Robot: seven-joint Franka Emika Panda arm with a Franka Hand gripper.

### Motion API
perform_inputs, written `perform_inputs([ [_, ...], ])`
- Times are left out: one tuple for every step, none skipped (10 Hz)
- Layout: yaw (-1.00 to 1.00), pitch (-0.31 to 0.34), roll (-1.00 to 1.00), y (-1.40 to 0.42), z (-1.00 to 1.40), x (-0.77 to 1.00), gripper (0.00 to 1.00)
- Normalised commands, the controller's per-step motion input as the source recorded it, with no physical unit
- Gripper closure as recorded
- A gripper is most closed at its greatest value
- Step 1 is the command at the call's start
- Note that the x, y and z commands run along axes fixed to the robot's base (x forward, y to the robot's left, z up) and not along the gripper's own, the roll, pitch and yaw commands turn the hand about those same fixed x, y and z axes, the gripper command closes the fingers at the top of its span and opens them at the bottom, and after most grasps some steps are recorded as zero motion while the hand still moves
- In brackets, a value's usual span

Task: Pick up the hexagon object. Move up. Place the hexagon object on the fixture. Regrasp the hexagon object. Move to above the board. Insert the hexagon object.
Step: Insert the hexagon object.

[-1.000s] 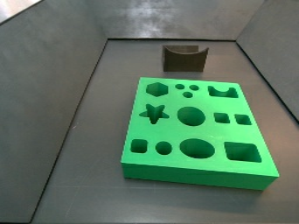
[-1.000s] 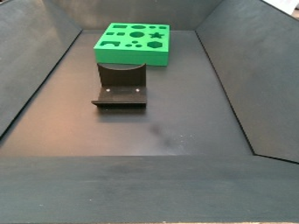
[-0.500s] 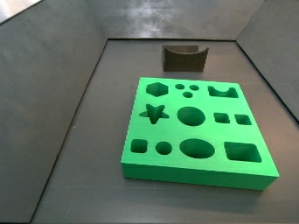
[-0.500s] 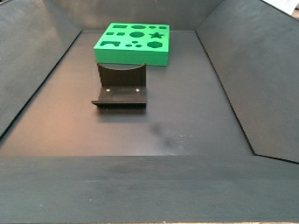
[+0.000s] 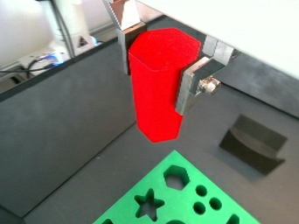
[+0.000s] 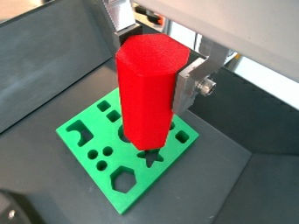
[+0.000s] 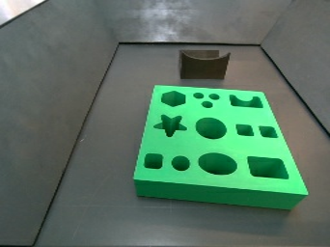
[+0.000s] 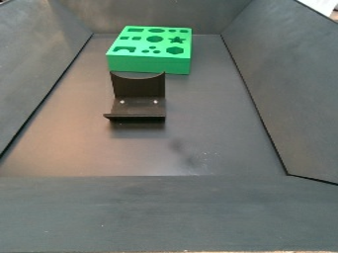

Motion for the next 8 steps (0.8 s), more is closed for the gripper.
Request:
perform_inputs([
  [-0.78, 0.000, -0.13, 0.10, -0.76, 0.23, 1.00],
  [-0.79, 0.000, -0.08, 0.16, -0.90, 0.15, 1.00],
  [-0.79, 0.003, -0.02, 0.20, -1.00, 0.17, 1.00],
  [-0.76, 0.054, 0.00, 0.20, -1.00, 0.23, 1.00],
  [-0.78, 0.056, 0.00, 0.17, -1.00, 0.24, 1.00],
  [-0.79, 0.056, 0.00, 0.15, -1.00, 0.24, 1.00],
  [-0.82, 0.059, 0.01, 0.11, -1.00, 0.27, 1.00],
  [-0.83, 0.059, 0.01, 0.09, -1.00, 0.27, 1.00],
])
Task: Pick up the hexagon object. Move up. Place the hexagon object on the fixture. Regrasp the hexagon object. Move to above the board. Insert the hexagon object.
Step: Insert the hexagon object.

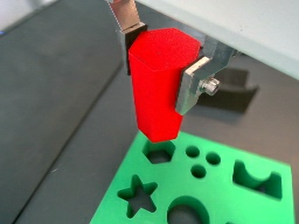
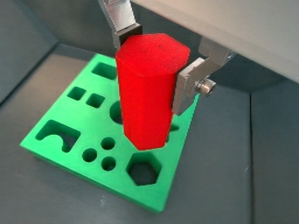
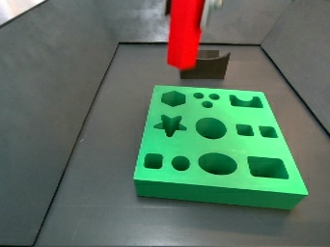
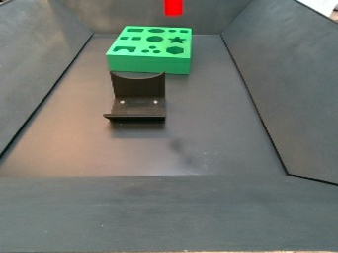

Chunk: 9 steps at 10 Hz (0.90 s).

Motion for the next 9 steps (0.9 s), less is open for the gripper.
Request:
perform_inputs([
  [-0.60, 0.061, -0.05, 0.21, -0.91, 0.02, 1.00],
  [0.00, 0.110, -0.04, 0.11, 0.00, 0.19, 1.00],
  [-0.01, -0.004, 0.00, 0.00, -0.21, 0.00, 1.00],
  [0.00, -0.070, -0.26, 0.06, -0.65, -0.21, 1.00],
  [0.00, 0.000, -0.05, 0.13, -0.28, -0.07, 1.00],
  [0.00, 0.000, 0.00, 0.05, -0.08, -0.02, 1.00],
  [0.00, 0.000, 0.00, 0.00, -0.04, 0.00, 1.00],
  [0.00, -0.106, -0.11, 0.06, -0.50, -0.07, 1.00],
  [0.00, -0.064, -0.04, 0.03, -0.21, -0.03, 1.00],
])
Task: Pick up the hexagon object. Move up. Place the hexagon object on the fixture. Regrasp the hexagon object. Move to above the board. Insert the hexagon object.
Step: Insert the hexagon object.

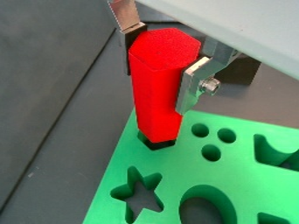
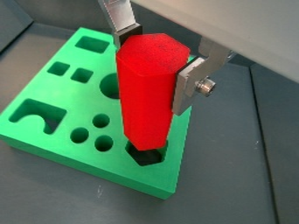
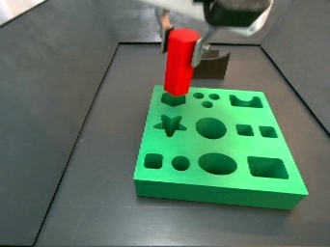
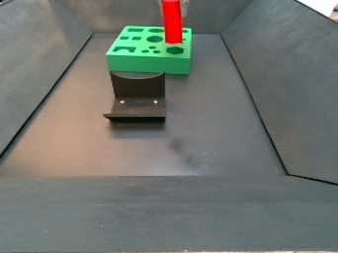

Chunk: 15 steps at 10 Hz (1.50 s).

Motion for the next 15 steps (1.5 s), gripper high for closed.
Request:
perform_inputs([
  [0.00, -0.006, 0.00, 0.02, -0.17, -0.08, 1.00],
  [0.00, -0.003, 0.00, 0.00, -0.02, 0.00, 1.00],
  [0.00, -0.041, -0.07, 0.25, -0.27, -0.08, 1.00],
  [0.00, -0.019, -0.05, 0.12, -0.08, -0.01, 1.00],
  [0.00, -0.006, -0.01, 0.00, 0.00, 0.00, 1.00],
  [0.00, -0.004, 0.00, 0.00, 0.00, 0.00, 1.00],
  [0.00, -0.007, 0.00, 0.00, 0.00, 0.00, 1.00],
  [0.00, -0.006, 0.00, 0.00, 0.00, 0.00, 1.00],
  [0.00, 0.009, 0.00, 0.00, 0.00, 0.00, 1.00],
  [0.00, 0.006, 0.00, 0.00, 0.00, 0.00, 1.00],
  [0.00, -0.006, 0.00, 0.00, 0.00, 0.00, 1.00],
  [0.00, 0.000, 0.00, -0.06, -0.23, 0.01, 1.00],
  [0.05, -0.010, 0.03, -0.06, -0.39, 0.00, 1.00],
  [0.01, -0.017, 0.00, -0.02, -0.17, 0.00, 1.00],
  [0.08, -0.009, 0.00, 0.00, -0.14, 0.00, 1.00],
])
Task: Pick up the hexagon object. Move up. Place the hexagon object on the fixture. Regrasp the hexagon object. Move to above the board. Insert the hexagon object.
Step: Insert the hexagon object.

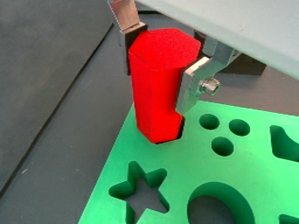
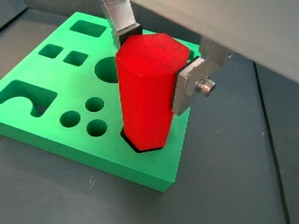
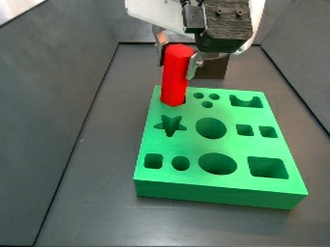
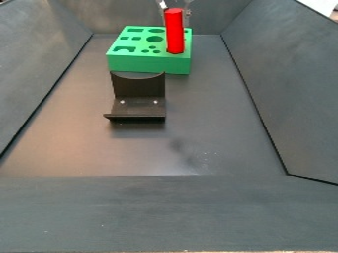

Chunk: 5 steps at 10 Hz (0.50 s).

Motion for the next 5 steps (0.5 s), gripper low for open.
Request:
perform_inputs([
  [0.09, 0.000, 0.00, 0.00, -0.13, 0.02, 1.00],
  [0.10, -0.003, -0.01, 0.00, -0.23, 0.11, 1.00],
  [0.03, 0.000, -0.02, 0.00, -0.15, 0.19, 1.00],
  [0.04, 0.000, 0.00, 0.00, -0.13, 0.15, 1.00],
  [0.10, 0.000, 0.00, 0.00, -0.15, 0.12, 1.00],
])
